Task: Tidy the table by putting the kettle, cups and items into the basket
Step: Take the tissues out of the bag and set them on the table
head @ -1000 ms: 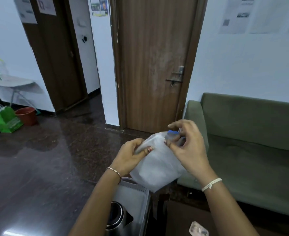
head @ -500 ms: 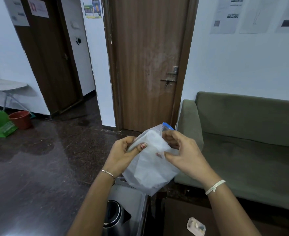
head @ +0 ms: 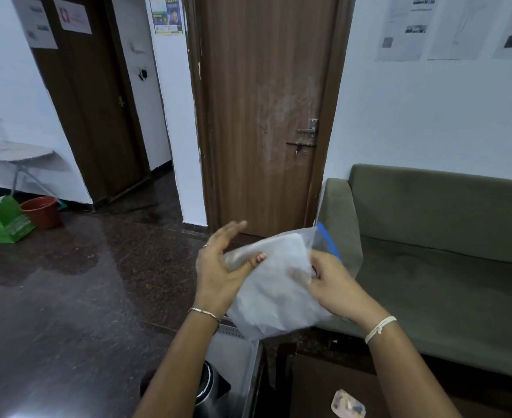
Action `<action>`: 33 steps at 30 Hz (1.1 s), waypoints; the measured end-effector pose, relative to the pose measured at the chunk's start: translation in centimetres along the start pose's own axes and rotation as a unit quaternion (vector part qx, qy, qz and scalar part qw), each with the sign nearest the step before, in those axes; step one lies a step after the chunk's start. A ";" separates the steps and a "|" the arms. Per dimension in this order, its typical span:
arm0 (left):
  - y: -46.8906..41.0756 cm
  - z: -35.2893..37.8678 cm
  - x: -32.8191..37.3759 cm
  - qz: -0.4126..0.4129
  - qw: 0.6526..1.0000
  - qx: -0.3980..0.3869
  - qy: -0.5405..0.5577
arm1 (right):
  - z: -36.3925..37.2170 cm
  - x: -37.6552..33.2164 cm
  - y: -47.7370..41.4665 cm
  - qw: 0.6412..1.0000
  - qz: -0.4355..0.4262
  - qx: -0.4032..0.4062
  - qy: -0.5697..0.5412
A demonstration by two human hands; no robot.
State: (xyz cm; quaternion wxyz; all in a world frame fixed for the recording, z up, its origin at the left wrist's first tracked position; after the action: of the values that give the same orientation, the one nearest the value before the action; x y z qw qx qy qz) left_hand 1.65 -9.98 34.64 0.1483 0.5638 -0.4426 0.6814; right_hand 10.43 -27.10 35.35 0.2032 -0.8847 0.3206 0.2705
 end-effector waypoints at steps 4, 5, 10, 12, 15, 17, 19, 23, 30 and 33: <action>1.6 -2.2 -5.4 -0.194 0.972 0.107 0.078 | -0.1 1.9 0.5 0.976 0.051 0.020 -0.212; 2.0 -1.8 -6.8 -0.243 0.956 0.085 0.138 | 0.0 2.4 0.6 0.964 0.062 0.023 -0.258; 3.5 0.1 -9.2 -0.290 0.923 -0.003 0.253 | 1.8 4.5 0.3 0.910 0.100 0.028 -0.401; 3.4 0.3 -9.2 -0.279 0.922 0.003 0.270 | 2.9 5.1 0.1 0.894 0.108 0.022 -0.434; 2.9 0.4 -8.9 -0.267 0.928 0.008 0.260 | 4.4 6.3 0.0 0.869 0.159 0.011 -0.468; 2.7 0.1 -9.1 -0.258 0.934 0.017 0.246 | 4.7 6.9 0.1 0.869 0.178 0.011 -0.462; 2.3 -0.5 -9.4 -0.249 0.940 0.036 0.229 | 4.6 7.6 0.1 0.864 0.170 0.024 -0.473; 1.2 -2.6 -10.6 -0.244 0.951 0.076 0.177 | 4.0 9.6 0.6 0.865 0.189 0.030 -0.464; 0.7 -6.3 -15.1 -0.242 0.961 0.134 0.022 | 4.9 13.5 0.8 0.865 0.231 0.023 -0.445; 1.4 -8.5 -17.7 -0.270 0.945 0.181 -0.043 | 5.0 15.3 0.6 0.864 0.253 0.034 -0.433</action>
State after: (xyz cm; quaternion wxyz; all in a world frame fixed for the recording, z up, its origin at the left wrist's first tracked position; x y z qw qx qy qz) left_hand 0.90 1.05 18.33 0.2030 0.7083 -0.1489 0.6595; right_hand 18.23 -31.87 22.05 0.2760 -0.5595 0.4223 0.6576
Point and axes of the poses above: each hand's wrist, its own y-axis away from the middle knuckle, its own z-axis out of the palm, x = y × z, the point moved 8 cm from there along -y, towards the middle knuckle, and after that the axes turned 13 degrees about y, right-handed, at the moved point
